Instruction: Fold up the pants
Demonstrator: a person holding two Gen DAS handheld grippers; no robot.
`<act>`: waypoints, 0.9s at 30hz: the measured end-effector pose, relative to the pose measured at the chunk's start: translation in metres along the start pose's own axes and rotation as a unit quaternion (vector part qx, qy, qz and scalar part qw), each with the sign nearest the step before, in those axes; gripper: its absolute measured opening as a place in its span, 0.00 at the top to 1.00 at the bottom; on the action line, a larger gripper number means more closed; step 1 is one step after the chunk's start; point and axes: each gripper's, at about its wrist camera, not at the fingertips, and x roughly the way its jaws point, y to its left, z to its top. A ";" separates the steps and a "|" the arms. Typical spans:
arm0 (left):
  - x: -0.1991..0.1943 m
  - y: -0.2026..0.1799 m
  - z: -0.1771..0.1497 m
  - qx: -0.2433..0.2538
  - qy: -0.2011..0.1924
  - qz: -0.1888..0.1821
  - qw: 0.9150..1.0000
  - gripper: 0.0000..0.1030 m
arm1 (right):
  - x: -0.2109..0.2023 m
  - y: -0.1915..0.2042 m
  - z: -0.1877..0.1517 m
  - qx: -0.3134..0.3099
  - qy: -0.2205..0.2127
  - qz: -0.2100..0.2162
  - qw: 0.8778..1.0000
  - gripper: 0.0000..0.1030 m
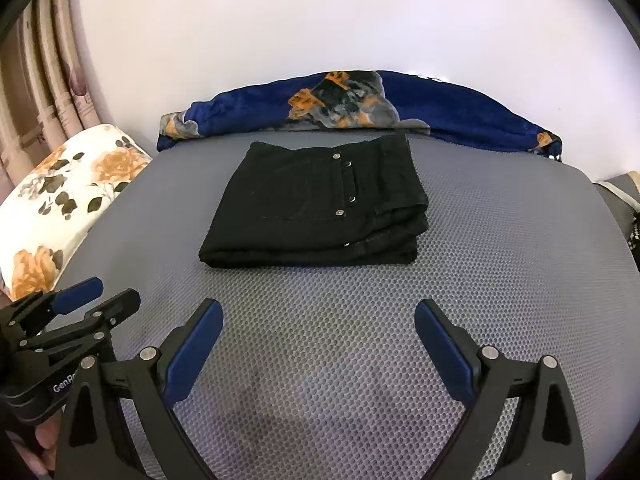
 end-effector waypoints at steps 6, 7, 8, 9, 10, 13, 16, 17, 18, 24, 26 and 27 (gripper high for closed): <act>0.001 0.000 0.000 0.002 0.000 0.005 1.000 0.49 | 0.000 0.001 -0.001 0.001 0.002 0.001 1.000 0.07; 0.001 0.000 0.000 0.001 0.000 0.006 1.000 0.49 | 0.001 0.001 -0.001 0.002 0.002 0.000 1.000 0.07; 0.001 -0.001 0.000 0.002 0.000 0.005 1.000 0.49 | 0.001 0.000 -0.001 0.002 0.003 0.000 1.000 0.07; 0.001 -0.001 -0.001 0.002 0.000 0.006 1.000 0.49 | 0.002 0.000 -0.001 0.003 0.004 0.001 1.000 0.07; 0.001 -0.001 -0.001 0.001 0.000 0.008 1.000 0.49 | 0.002 0.000 -0.002 0.003 0.004 0.002 1.000 0.07; 0.001 -0.002 -0.001 0.002 0.000 0.009 1.000 0.49 | 0.003 0.001 -0.002 0.003 0.006 0.002 1.000 0.07; 0.003 -0.002 0.000 0.004 0.000 0.010 1.000 0.49 | 0.004 0.000 -0.002 0.002 0.006 0.002 1.000 0.07; 0.004 -0.002 0.000 0.005 0.001 0.010 1.000 0.49 | 0.004 0.000 -0.002 0.002 0.007 0.002 1.000 0.07; 0.005 -0.003 0.001 0.006 0.001 0.010 1.000 0.49 | 0.004 0.000 -0.002 0.003 0.007 0.001 1.000 0.07; 0.007 -0.003 0.002 0.009 0.001 0.008 1.000 0.49 | 0.005 -0.001 0.000 0.001 0.007 -0.003 1.000 0.07; 0.008 -0.003 0.003 0.011 0.002 0.008 1.000 0.49 | 0.005 -0.001 0.000 0.000 0.008 -0.003 1.000 0.07; 0.009 -0.003 0.003 0.011 0.002 0.009 1.000 0.49 | 0.004 0.000 0.000 0.001 0.008 -0.004 1.000 0.07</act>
